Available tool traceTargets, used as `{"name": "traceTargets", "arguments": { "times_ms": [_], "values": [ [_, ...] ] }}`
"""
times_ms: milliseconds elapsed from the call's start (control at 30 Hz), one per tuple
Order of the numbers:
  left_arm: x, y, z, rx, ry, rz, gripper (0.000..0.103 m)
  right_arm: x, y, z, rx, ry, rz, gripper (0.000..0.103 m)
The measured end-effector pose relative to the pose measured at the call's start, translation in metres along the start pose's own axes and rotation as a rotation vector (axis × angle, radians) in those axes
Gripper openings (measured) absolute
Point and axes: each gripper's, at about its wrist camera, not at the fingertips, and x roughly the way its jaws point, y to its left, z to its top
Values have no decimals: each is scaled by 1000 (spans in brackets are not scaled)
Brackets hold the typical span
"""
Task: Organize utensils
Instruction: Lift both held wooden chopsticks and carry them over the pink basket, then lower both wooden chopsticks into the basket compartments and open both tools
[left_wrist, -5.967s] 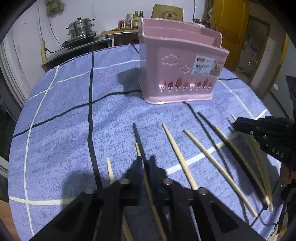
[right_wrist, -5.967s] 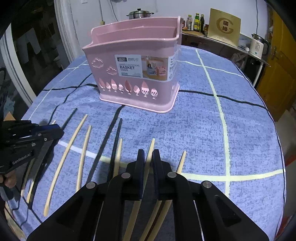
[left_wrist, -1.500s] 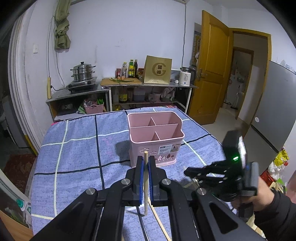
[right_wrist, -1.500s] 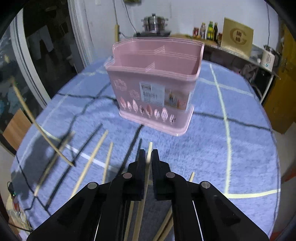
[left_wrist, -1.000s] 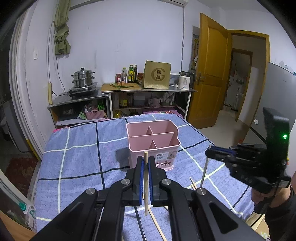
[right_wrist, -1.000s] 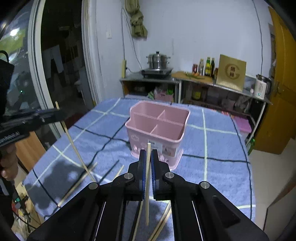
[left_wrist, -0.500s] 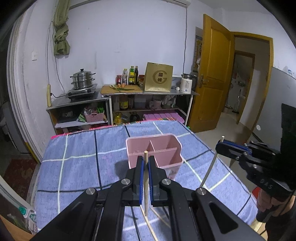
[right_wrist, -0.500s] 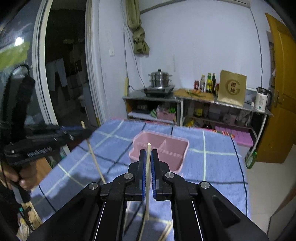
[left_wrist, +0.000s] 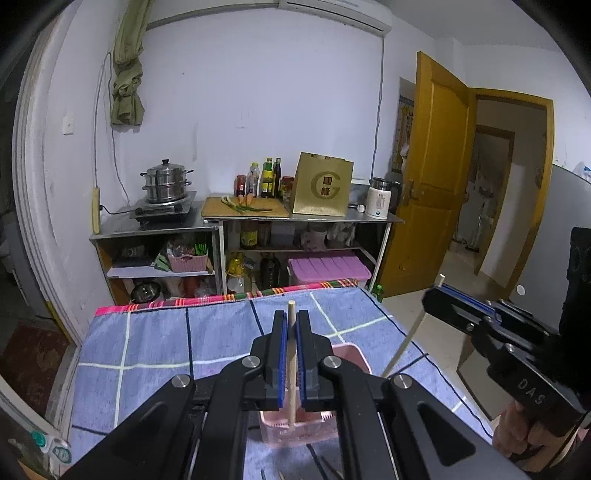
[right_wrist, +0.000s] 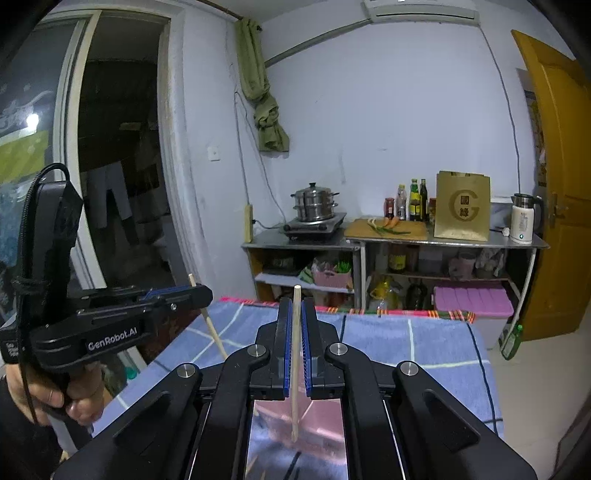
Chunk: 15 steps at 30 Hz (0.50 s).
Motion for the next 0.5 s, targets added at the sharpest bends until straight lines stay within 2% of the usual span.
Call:
{"name": "traceTargets", "arguments": {
  "times_ms": [233,500],
  "values": [
    [34,14,2,-22,5,6,4,28,-1,-2,17,-12,15,5],
    [66,33,-18,-49,47,-2,5,68,-5,-29,31,71,31,5]
  ]
}}
